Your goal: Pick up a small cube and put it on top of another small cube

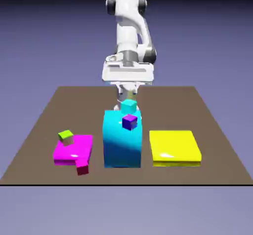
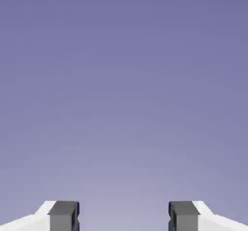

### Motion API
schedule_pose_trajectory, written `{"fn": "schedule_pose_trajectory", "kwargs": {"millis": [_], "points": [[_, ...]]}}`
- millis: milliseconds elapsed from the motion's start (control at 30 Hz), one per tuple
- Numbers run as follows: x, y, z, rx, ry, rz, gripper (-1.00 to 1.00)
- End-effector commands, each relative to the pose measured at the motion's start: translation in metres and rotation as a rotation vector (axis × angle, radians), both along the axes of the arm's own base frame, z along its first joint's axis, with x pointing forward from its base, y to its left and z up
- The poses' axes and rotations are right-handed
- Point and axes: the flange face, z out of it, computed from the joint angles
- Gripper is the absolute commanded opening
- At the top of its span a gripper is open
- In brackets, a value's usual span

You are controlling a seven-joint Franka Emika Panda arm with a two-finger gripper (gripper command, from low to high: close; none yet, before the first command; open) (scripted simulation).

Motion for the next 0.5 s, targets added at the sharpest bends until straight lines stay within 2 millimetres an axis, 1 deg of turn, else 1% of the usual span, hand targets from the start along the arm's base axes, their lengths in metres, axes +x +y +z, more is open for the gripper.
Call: {"fn": "schedule_pose_trajectory", "kwargs": {"millis": [0, 100, 233, 467], "points": [[0.010, -0.002, -0.005, -0.013, 0.042, 0.006, 0.00], [0.038, -0.010, -0.020, -0.051, 0.169, 0.025, 0.00], [0.072, -0.024, -0.046, -0.098, 0.340, 0.049, 0.00], [0.122, -0.054, -0.103, -0.168, 0.643, 0.091, 0.00]]}}
